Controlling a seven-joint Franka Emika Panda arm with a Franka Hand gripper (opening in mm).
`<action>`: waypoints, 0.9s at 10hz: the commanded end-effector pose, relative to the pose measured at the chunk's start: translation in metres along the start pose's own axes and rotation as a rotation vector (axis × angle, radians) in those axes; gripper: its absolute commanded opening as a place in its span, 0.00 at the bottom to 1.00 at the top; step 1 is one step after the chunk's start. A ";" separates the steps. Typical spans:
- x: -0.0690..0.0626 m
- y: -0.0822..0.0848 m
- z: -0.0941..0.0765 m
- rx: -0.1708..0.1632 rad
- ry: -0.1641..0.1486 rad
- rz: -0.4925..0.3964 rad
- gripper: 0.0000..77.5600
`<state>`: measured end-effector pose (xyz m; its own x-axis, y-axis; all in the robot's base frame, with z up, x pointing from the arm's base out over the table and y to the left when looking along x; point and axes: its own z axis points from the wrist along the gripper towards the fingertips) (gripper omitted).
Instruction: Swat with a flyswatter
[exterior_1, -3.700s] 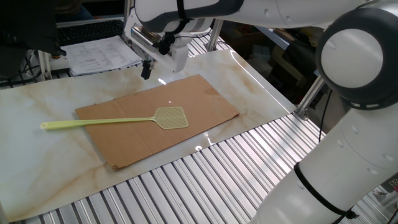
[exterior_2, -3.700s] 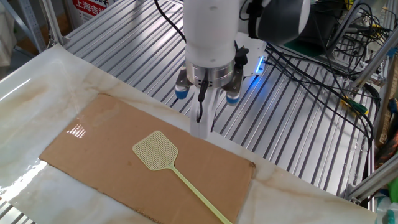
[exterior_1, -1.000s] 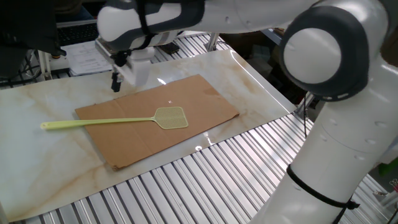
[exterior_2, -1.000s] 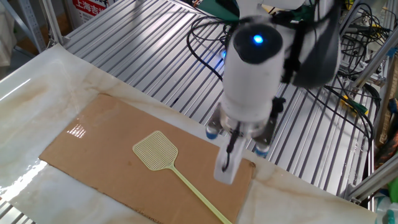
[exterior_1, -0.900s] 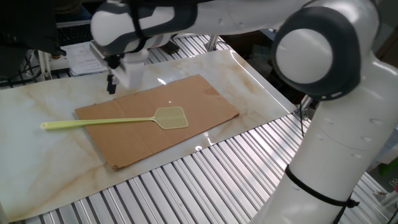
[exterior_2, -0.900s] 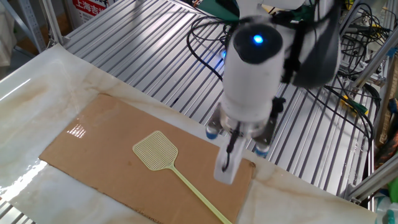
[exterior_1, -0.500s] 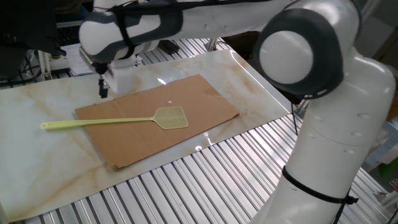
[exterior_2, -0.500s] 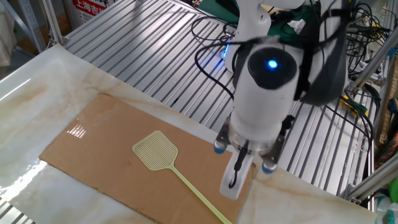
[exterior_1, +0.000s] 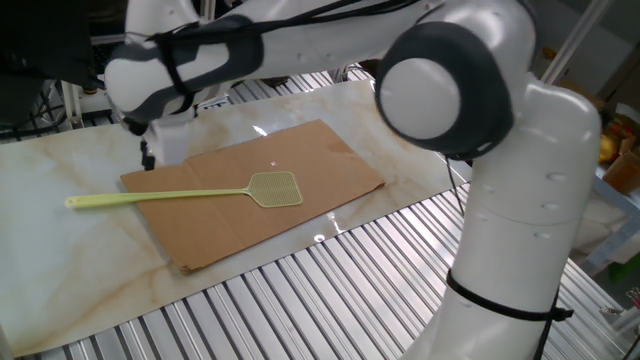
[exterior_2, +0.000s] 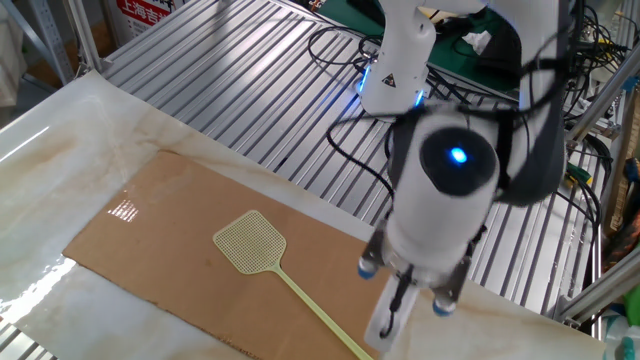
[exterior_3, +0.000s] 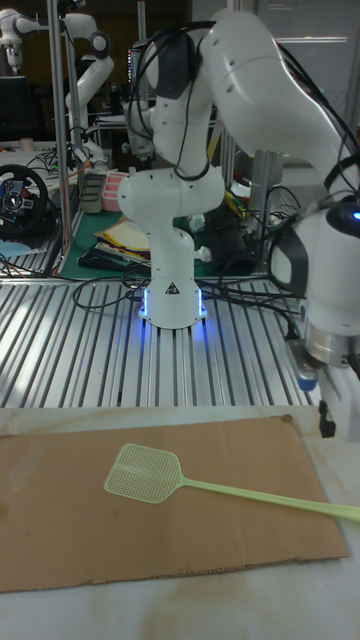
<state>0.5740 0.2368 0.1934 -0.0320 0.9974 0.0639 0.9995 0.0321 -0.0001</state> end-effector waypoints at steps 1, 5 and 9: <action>0.011 0.006 0.015 -0.004 -0.012 0.020 0.00; 0.019 0.009 0.033 -0.009 -0.035 0.022 0.00; 0.019 0.010 0.035 -0.009 -0.027 0.018 0.00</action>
<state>0.5821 0.2580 0.1592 -0.0161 0.9993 0.0345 0.9999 0.0159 0.0048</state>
